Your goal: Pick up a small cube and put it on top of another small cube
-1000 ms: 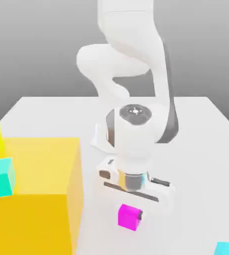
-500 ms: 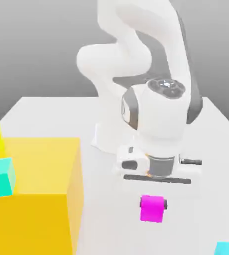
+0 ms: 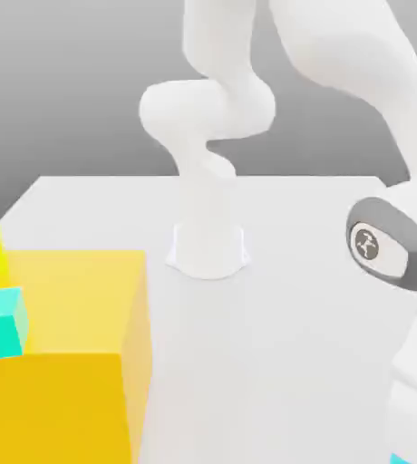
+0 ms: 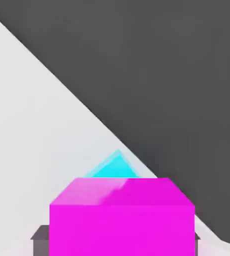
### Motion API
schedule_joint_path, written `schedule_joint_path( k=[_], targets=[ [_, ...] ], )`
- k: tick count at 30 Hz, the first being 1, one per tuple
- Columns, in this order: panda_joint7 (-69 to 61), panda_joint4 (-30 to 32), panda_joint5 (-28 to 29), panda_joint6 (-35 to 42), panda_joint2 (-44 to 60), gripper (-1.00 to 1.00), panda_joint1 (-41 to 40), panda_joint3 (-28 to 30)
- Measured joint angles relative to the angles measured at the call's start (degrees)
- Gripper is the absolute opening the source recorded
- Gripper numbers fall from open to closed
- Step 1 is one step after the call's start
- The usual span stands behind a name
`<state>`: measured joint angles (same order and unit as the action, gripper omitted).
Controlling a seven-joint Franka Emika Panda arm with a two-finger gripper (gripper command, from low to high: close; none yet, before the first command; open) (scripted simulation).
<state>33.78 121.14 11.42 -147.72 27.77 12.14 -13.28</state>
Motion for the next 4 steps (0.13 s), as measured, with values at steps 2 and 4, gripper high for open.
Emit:
schedule_joint_path(
  k=[2,4],
  targets=[
    [0.0,0.0,0.0,0.0,0.0,1.0,0.0,0.0],
    [0.19,-0.11,0.37,-0.68,0.78,1.0,0.22,0.26]
  ],
)
